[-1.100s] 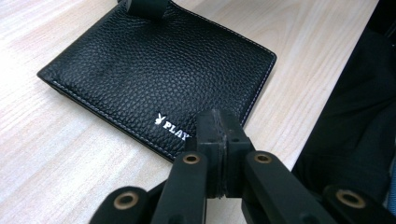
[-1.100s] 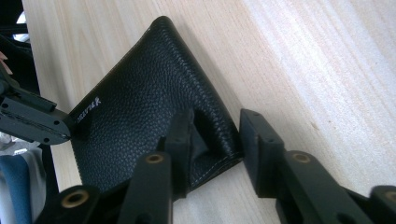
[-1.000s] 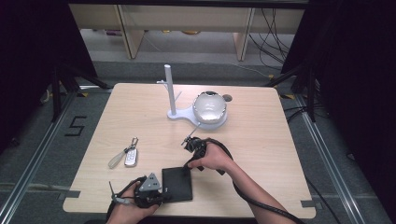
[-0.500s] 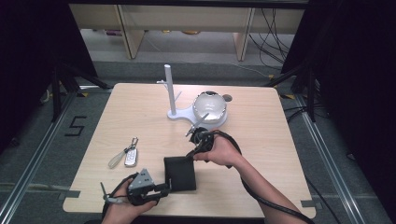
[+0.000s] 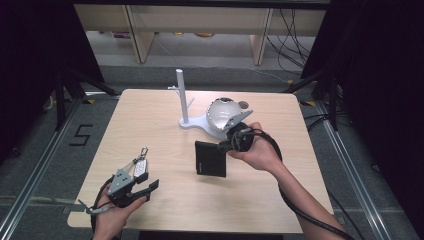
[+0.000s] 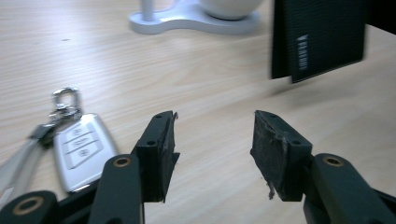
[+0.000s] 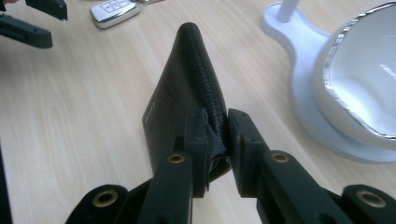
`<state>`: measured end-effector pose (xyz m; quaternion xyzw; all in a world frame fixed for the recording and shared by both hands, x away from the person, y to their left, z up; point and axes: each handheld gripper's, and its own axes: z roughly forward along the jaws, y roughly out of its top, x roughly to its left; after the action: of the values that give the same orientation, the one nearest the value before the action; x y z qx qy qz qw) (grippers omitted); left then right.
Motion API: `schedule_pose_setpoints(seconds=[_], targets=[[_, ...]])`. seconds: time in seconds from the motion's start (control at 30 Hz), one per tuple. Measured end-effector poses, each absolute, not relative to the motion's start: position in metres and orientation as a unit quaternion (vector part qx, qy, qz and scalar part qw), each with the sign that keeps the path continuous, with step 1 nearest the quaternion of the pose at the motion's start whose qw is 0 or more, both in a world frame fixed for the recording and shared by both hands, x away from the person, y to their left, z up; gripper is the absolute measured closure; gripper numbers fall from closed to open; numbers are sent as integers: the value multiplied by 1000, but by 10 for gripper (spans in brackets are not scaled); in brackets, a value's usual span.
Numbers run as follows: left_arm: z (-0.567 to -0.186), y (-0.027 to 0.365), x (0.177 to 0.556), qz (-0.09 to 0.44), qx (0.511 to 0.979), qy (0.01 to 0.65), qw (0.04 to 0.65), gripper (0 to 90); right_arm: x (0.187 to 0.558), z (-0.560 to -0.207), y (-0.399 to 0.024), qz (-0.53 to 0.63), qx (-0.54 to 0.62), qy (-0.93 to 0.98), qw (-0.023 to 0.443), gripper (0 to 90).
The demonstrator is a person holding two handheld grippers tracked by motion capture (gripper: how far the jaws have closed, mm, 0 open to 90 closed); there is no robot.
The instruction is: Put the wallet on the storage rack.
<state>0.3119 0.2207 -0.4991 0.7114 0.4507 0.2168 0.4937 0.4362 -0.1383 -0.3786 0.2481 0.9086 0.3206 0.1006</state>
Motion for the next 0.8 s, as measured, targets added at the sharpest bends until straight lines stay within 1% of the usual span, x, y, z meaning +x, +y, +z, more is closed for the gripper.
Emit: schedule_pose_setpoints(seconds=[0.07, 0.17, 0.23, 0.43, 0.53, 0.63, 0.8], targets=[[-504, 226, 315, 223, 702, 463, 493, 478, 437, -379, -147, 328, 246, 903, 124, 797], [-507, 229, 316, 228, 696, 466, 496, 477, 436, -376, -151, 322, 257, 903, 125, 797], [-509, 230, 317, 230, 692, 469, 498, 476, 438, -376, -156, 328, 254, 898, 145, 797], [-512, 234, 318, 243, 686, 477, 493, 462, 438, -370, -166, 347, 247, 888, 171, 797], [-514, 235, 319, 246, 685, 478, 492, 451, 437, -368, -170, 355, 264, 877, 188, 796], [-515, 236, 319, 249, 684, 482, 487, 445, 438, -365, -173, 349, 264, 880, 184, 795], [-517, 236, 319, 249, 684, 484, 486, 442, 440, -362, -179, 352, 262, 875, 202, 795]])
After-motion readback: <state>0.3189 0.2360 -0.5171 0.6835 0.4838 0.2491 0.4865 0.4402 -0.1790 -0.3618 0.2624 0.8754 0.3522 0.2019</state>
